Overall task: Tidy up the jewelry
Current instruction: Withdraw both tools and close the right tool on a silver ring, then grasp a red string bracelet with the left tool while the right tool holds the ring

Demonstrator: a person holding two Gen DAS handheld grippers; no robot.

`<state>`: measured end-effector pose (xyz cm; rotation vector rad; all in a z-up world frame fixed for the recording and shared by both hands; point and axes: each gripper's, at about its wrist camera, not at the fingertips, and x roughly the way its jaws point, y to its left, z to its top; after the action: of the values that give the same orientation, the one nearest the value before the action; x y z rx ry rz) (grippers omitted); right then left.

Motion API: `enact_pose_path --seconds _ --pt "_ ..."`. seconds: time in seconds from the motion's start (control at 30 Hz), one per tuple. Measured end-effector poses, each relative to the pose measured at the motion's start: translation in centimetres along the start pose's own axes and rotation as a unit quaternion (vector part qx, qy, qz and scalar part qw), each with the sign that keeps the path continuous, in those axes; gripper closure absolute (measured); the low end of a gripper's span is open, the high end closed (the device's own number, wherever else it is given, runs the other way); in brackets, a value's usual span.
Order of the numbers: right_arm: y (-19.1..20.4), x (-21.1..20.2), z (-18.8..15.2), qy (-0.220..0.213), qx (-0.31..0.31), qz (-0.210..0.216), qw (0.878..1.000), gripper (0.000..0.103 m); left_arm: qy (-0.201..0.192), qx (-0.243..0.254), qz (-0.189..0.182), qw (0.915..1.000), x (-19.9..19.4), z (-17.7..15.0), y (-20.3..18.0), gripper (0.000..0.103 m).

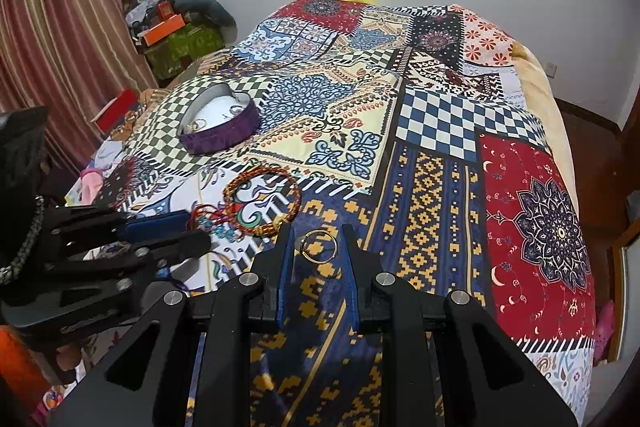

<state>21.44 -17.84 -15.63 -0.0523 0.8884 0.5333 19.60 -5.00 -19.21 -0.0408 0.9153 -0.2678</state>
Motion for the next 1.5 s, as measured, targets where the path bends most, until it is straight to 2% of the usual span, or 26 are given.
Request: enact_pose_path --seconds 0.03,0.07,0.2,0.6,0.97,1.4,1.5 --pt "0.2 -0.1 -0.1 0.001 -0.002 0.000 1.000 0.083 -0.002 0.000 0.005 1.0000 0.0 0.0 0.0 0.093" --pt "0.3 -0.2 -0.2 0.001 -0.004 -0.002 1.000 0.083 -0.002 0.001 0.006 1.0000 0.1 0.0 0.0 0.098" --pt "0.9 -0.4 -0.4 0.002 -0.006 0.002 1.000 0.083 -0.007 -0.003 -0.004 1.0000 -0.2 -0.1 0.0 0.103" --pt "2.9 -2.3 0.2 -0.016 -0.018 0.007 1.000 0.083 -0.062 0.001 -0.005 0.9980 -5.6 0.3 -0.2 0.103" --pt "5.2 -4.3 1.4 -0.043 -0.038 0.005 0.998 0.083 -0.110 0.005 0.021 0.9937 -10.2 1.1 1.1 0.103" --pt "6.5 -4.1 2.8 -0.057 -0.047 0.013 0.997 0.083 -0.132 -0.004 0.035 0.9906 -11.7 1.7 3.2 0.103" --pt "6.7 -3.7 3.0 -0.057 -0.047 0.018 0.997 0.083 -0.107 0.000 0.035 0.9936 -10.6 1.7 3.7 0.103"
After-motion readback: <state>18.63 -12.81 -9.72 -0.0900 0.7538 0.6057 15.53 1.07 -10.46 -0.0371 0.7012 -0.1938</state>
